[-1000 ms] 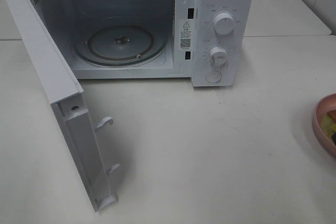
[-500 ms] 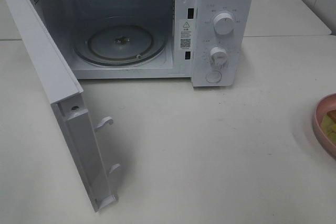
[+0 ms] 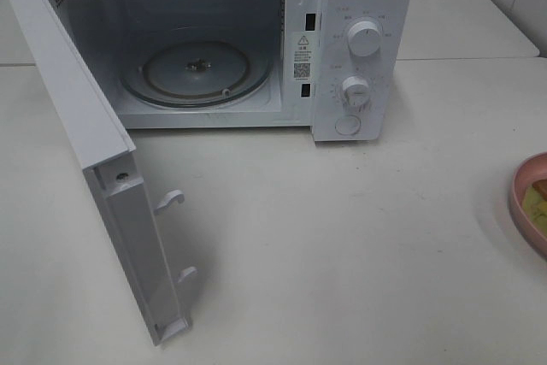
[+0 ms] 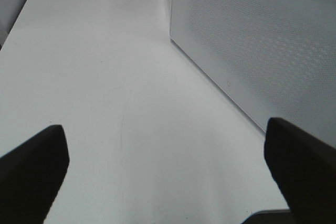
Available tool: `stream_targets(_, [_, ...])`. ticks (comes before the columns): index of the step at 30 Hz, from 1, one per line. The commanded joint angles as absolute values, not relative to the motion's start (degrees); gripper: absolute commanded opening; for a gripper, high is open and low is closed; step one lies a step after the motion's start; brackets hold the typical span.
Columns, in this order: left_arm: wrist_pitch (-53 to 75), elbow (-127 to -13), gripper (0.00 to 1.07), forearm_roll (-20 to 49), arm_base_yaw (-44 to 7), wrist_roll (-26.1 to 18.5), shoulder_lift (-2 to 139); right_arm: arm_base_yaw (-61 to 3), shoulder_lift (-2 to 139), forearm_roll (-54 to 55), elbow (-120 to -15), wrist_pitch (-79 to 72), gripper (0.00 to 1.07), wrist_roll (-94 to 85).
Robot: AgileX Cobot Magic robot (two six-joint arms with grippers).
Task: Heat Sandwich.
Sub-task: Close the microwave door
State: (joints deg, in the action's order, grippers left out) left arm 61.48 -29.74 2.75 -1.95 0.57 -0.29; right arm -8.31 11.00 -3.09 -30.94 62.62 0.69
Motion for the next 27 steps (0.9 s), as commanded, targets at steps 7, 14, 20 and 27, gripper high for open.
stream_targets(7, [61.3,-29.6,0.96,3.0,-1.9,1.1,-1.2,-3.3,1.1,-3.1,-28.5,57.0,0.76,1.0])
stream_targets(14, [61.3,-29.6,0.96,3.0,-1.9,1.1,-1.2,-3.3,-1.8,-3.1,-28.5,57.0,0.76,1.1])
stream_targets(20, [61.3,-29.6,0.96,3.0,-1.9,1.1,-1.2,-3.3,-1.8,-3.1,-28.5,57.0,0.76,1.1])
stream_targets(27, [61.3,-29.6,0.96,3.0,-1.9,1.1,-1.2,-3.3,-1.8,-3.1,-28.5,57.0,0.76,1.1])
